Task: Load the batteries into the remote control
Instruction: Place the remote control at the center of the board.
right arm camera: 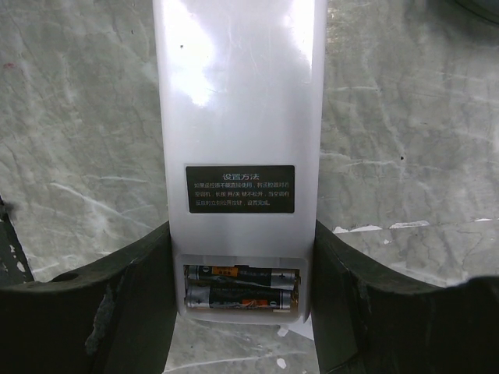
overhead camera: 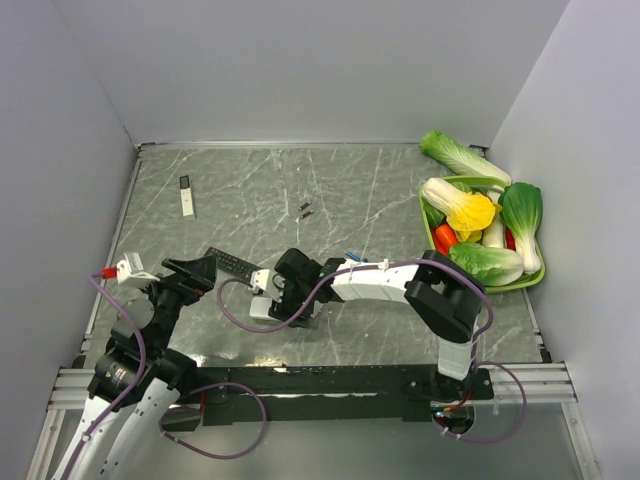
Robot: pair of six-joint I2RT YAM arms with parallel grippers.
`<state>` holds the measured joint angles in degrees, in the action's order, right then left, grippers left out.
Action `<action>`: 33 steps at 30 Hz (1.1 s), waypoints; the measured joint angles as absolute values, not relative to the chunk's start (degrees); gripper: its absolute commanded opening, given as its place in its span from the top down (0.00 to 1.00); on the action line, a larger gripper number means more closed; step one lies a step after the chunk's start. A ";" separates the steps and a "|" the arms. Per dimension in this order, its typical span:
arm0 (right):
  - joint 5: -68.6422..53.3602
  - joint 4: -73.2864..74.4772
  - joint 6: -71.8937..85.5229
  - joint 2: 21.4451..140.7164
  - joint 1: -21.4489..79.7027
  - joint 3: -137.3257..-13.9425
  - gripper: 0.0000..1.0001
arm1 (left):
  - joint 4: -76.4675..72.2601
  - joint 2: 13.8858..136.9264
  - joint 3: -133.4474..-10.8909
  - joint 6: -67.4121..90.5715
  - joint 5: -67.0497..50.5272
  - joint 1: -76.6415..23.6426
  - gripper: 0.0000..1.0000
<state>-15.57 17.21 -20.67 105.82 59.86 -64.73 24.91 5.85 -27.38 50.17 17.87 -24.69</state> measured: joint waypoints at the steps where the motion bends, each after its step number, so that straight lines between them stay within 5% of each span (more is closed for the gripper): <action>1: -15.59 17.30 -21.04 105.82 59.83 -64.73 0.47 | 24.84 5.91 -27.38 50.17 17.65 -24.69 0.01; 23: -15.46 23.49 -26.89 100.95 58.43 -62.33 0.01 | 22.15 22.24 -23.66 53.17 5.30 -24.69 0.01; 33: -8.01 22.83 -14.66 80.97 56.90 -59.27 0.02 | 21.89 24.27 -23.09 53.25 2.63 -24.69 0.01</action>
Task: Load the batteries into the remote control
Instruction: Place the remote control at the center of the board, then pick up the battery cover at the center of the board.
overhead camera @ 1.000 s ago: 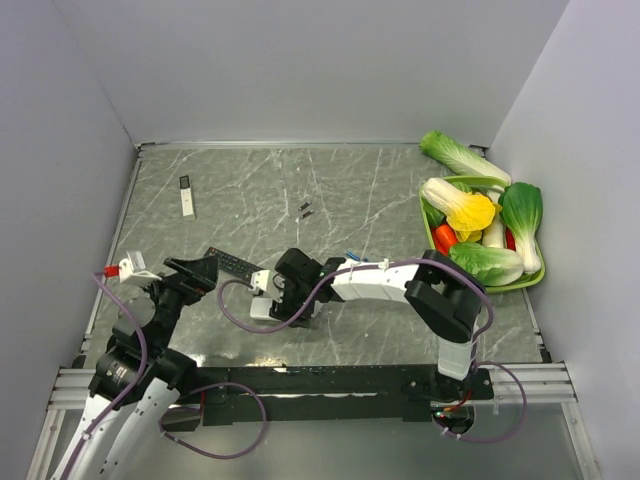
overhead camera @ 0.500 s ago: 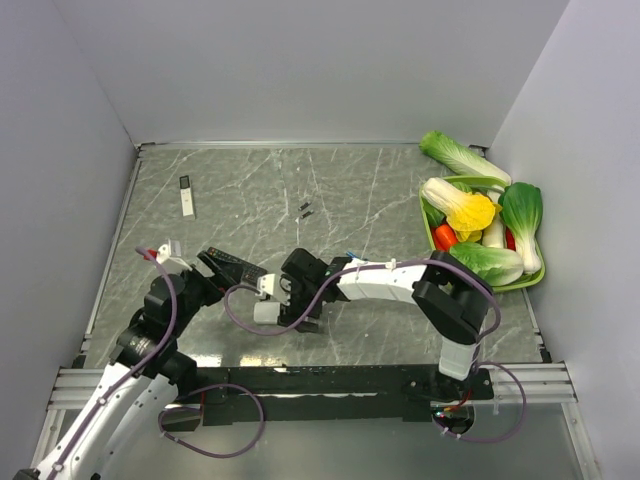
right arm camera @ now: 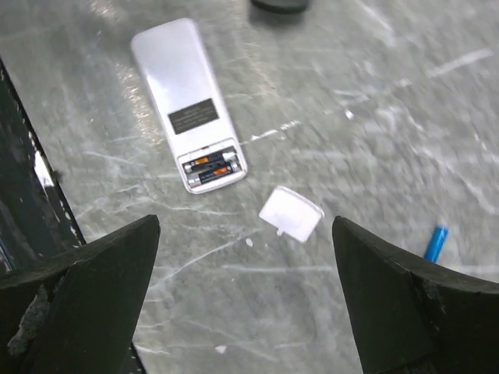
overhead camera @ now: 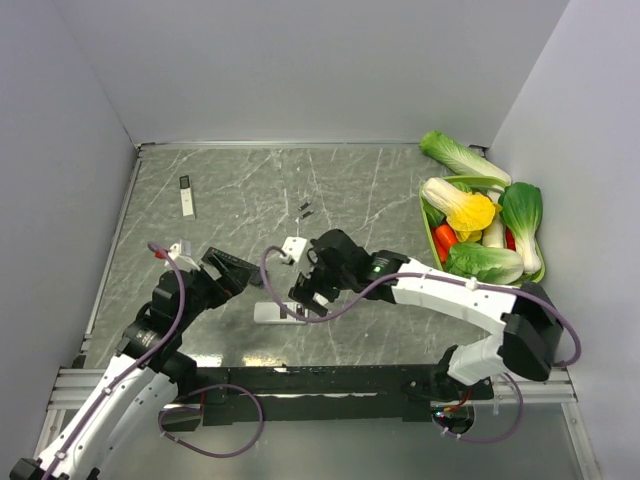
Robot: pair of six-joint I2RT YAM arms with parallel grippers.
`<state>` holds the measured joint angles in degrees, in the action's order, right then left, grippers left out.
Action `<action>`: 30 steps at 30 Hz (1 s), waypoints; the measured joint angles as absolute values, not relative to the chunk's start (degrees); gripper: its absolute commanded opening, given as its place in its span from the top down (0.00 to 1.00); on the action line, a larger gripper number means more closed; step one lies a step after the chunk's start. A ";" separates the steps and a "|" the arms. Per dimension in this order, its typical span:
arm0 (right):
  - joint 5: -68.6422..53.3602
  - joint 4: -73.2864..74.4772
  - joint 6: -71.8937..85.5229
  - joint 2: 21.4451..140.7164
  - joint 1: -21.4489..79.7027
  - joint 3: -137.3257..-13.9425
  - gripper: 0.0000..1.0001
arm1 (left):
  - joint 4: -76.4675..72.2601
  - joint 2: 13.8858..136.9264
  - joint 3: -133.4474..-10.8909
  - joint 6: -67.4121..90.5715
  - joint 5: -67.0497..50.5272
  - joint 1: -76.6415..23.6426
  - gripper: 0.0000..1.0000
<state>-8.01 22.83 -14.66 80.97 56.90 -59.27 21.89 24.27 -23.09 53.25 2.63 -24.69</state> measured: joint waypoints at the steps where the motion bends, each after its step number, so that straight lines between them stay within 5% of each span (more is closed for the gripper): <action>1: -7.03 22.74 -12.86 79.68 56.71 -58.63 0.02 | 21.63 24.51 -22.68 53.21 2.39 -24.69 0.01; 15: -1.39 24.99 7.35 84.73 52.45 -55.24 0.32 | 14.41 37.89 -17.93 52.60 -3.60 -24.69 0.01; 24: 3.53 25.28 27.70 92.40 51.68 -60.53 0.25 | 11.46 37.36 -17.04 52.60 -4.93 -24.69 0.01; 30: 10.00 28.97 38.89 96.99 51.77 -63.99 0.38 | 11.62 32.73 -17.04 52.58 -4.67 -24.69 0.01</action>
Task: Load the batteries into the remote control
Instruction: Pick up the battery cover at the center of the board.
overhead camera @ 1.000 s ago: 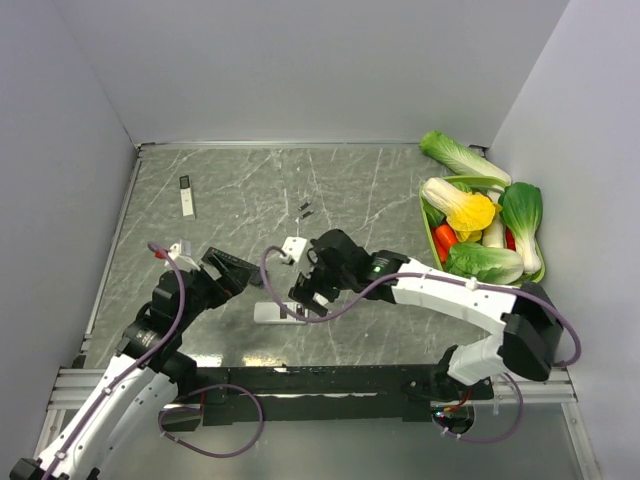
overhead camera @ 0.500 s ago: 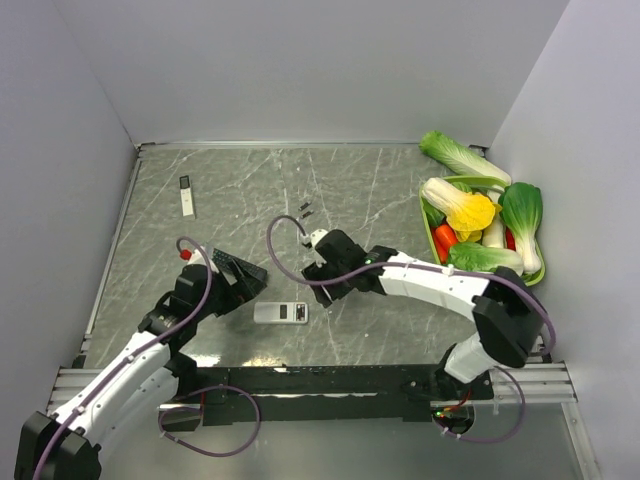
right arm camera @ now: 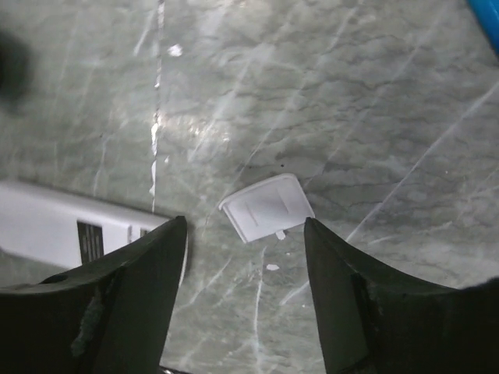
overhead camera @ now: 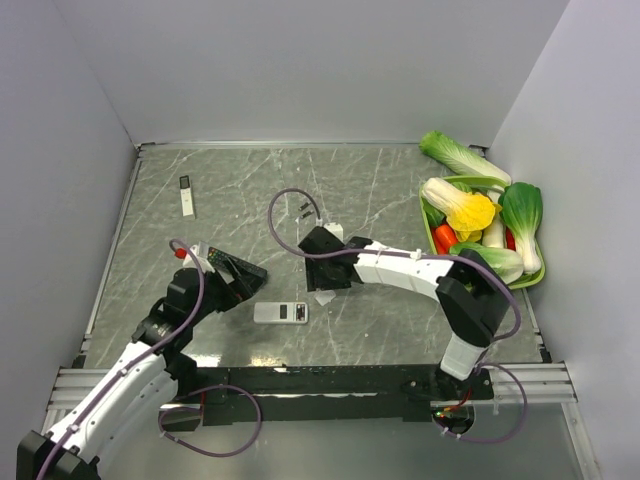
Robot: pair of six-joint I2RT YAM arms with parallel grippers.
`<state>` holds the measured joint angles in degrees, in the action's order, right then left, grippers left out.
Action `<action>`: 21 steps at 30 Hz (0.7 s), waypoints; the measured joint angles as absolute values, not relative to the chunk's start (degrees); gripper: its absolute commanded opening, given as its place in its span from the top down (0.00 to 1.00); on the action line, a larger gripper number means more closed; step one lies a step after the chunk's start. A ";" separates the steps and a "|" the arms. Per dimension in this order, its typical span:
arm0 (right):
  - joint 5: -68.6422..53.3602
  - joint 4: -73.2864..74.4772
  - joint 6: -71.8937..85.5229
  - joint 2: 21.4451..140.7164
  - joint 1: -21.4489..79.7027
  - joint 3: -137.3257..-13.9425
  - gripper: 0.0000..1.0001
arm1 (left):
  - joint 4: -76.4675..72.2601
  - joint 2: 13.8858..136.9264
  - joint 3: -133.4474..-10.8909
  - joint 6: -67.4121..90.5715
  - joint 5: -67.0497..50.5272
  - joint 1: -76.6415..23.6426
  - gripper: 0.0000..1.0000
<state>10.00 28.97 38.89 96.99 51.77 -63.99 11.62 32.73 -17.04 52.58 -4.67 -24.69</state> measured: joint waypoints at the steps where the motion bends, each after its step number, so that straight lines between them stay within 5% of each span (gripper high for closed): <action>1: 10.76 30.09 40.77 98.02 51.77 -64.90 0.40 | 11.70 31.97 -17.04 52.60 -4.64 -24.69 0.01; 21: 13.80 38.76 53.08 106.32 51.99 -72.31 0.49 | 11.77 28.91 -17.02 51.72 -4.73 -24.69 0.01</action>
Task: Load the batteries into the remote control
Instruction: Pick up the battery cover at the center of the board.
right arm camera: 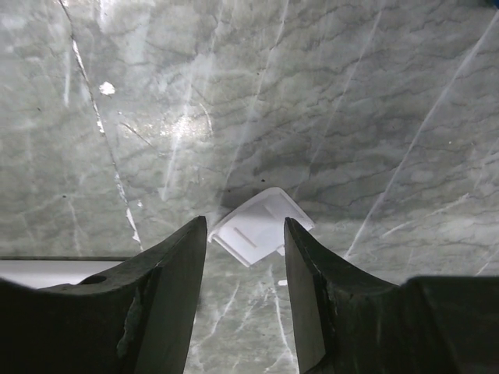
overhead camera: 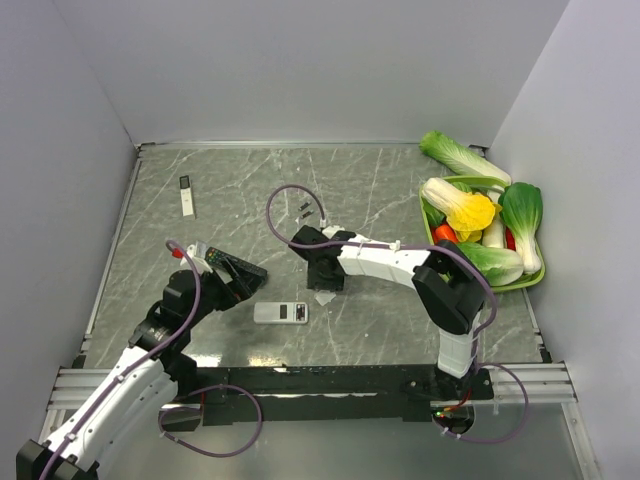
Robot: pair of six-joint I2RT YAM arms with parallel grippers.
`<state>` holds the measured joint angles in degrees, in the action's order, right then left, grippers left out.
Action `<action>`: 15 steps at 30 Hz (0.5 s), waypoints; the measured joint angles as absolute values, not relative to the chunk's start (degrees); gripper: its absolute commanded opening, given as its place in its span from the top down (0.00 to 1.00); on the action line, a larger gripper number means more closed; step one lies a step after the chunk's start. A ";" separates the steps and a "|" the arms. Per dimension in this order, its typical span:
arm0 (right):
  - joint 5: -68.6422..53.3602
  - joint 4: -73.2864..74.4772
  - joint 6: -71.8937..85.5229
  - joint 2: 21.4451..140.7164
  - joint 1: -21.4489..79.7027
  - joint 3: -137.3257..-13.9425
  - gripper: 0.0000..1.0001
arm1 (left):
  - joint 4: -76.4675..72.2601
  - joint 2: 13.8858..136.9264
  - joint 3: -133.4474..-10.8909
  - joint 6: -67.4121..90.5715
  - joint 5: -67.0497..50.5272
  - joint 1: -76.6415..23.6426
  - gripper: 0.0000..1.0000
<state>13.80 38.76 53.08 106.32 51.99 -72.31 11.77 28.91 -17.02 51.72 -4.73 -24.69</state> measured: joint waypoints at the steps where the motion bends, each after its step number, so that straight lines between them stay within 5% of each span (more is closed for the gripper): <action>1: 13.87 38.74 53.28 106.32 51.99 -72.40 0.50 | 11.77 28.75 -17.02 51.72 -4.73 -24.69 0.01; 15: 14.06 38.63 54.87 109.10 51.99 -73.69 0.66 | 11.66 28.73 -17.02 51.72 -4.97 -24.69 0.01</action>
<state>14.06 38.63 54.87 109.10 51.99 -73.69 11.66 28.73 -17.02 51.72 -4.97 -24.69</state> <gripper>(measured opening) 0.386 0.994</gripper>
